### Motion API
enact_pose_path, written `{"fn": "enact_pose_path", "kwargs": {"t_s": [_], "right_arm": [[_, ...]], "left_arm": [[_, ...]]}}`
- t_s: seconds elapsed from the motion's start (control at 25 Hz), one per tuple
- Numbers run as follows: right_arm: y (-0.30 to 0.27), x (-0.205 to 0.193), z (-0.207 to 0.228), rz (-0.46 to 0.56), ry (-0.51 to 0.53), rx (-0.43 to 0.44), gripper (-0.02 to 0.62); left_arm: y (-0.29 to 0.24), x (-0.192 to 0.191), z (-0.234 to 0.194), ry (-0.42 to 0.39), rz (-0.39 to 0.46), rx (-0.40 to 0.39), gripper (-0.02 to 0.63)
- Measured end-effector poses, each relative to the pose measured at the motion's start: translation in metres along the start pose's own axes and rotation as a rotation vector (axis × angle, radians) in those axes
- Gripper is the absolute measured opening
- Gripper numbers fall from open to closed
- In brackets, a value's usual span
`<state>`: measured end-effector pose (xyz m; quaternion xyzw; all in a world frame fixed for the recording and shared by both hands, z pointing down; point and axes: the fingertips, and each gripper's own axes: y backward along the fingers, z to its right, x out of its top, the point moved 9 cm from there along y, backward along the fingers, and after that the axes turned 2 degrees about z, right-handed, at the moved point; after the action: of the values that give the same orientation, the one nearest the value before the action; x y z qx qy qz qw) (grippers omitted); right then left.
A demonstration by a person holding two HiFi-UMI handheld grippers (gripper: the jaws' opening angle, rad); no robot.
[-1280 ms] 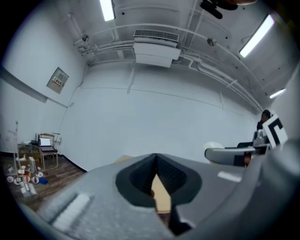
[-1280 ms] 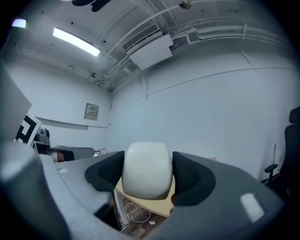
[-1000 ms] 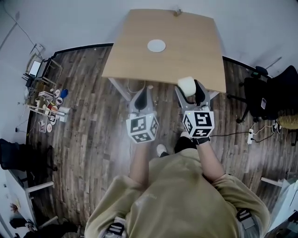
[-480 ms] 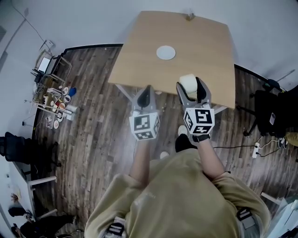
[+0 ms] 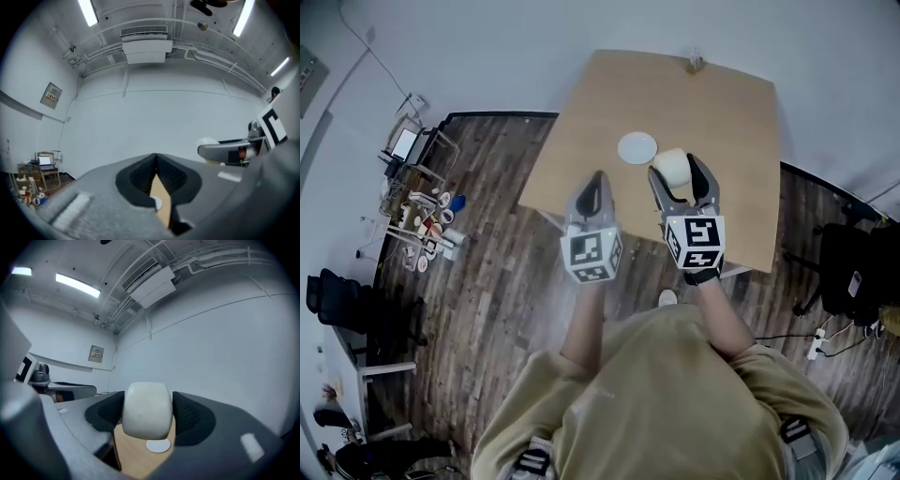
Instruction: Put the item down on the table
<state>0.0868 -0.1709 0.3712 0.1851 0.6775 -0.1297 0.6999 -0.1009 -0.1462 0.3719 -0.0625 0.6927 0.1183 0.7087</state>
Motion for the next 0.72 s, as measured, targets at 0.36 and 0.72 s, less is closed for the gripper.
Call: {"fn": "enact_pose_path", "kwargs": {"t_s": [0.36,0.72], "right_arm": [[-0.039,-0.034,0.056,-0.067,-0.026,0.037,0.324],[-0.112,-0.088,0.084,-0.182,-0.044,0.025,0.324]], "left_arm": [[-0.072,-0.037,0.027,0.002,-0.074,0.010,0.002],[-0.154,-0.091,-0.003,0.044,-0.189,0.002,0.002]]}}
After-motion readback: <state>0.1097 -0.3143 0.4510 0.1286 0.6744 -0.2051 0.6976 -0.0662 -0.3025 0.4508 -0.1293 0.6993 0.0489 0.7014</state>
